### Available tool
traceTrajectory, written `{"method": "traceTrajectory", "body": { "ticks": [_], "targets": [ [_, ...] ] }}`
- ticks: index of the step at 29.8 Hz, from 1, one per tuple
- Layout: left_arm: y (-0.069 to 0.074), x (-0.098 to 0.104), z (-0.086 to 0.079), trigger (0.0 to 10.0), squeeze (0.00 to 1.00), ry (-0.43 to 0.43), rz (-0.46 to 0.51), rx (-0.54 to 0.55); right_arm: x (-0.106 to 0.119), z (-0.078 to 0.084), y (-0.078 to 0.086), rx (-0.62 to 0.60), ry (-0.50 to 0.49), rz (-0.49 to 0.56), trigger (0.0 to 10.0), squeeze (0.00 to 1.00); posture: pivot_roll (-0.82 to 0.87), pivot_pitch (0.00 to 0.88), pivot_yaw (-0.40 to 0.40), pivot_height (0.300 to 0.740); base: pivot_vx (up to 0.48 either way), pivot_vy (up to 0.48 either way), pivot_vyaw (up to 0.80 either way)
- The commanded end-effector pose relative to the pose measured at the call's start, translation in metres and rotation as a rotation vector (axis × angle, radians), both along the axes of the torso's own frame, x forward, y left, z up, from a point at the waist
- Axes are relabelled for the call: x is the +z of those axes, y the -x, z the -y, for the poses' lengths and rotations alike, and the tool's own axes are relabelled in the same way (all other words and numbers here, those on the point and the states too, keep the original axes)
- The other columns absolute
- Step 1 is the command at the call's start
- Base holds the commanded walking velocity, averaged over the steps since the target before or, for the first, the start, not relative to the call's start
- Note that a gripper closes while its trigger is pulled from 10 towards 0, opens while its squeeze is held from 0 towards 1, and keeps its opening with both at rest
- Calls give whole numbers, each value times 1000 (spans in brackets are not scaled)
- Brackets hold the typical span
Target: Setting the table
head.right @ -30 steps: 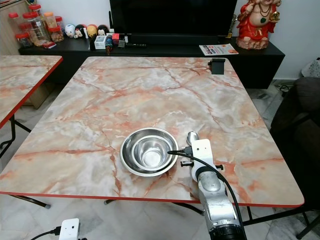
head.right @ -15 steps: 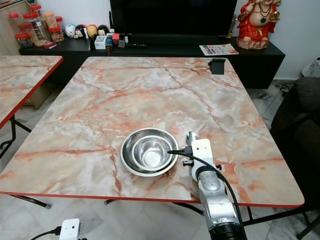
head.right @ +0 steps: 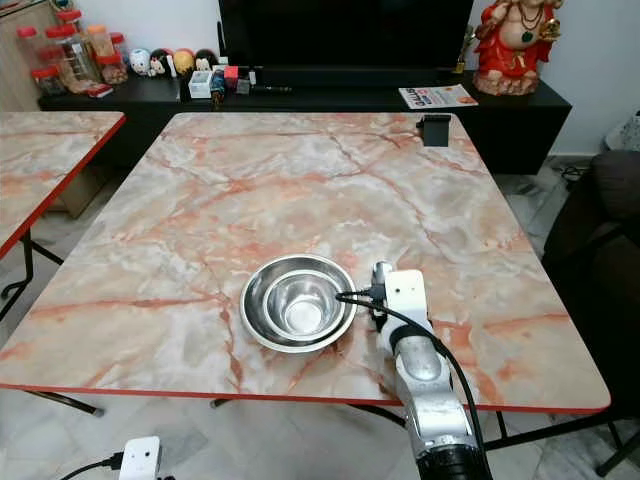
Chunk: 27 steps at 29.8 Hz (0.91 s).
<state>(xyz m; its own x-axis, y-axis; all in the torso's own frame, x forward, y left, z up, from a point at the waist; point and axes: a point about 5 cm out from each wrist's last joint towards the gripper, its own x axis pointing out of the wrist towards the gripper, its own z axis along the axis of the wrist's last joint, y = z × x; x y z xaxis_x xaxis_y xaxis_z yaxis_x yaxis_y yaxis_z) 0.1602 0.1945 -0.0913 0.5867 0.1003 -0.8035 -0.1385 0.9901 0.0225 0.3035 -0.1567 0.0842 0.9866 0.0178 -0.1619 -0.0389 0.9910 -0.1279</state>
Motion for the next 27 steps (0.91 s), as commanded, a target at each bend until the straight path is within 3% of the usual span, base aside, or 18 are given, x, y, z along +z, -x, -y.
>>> {"method": "traceTrajectory", "body": {
  "ticks": [1,12,19,27],
  "targets": [
    [-1,0,-2,10000,0,-4,-7,-6,25,-6,-6,20,-10,140,10000,0,-83,0,22,740,0,0,0],
    [-3,1,-2,10000,0,-1,11,1,58,-6,-10,-30,-2,401,10000,0,-82,0,26,740,0,0,0],
    [0,1,-8,10000,0,-9,2,21,55,-23,-11,33,-43,414,10000,0,-56,0,21,740,0,40,0],
    [-3,3,-13,10000,0,-17,17,57,58,-29,-16,55,-38,430,10000,0,-34,0,5,740,0,283,0]
  ]
}}
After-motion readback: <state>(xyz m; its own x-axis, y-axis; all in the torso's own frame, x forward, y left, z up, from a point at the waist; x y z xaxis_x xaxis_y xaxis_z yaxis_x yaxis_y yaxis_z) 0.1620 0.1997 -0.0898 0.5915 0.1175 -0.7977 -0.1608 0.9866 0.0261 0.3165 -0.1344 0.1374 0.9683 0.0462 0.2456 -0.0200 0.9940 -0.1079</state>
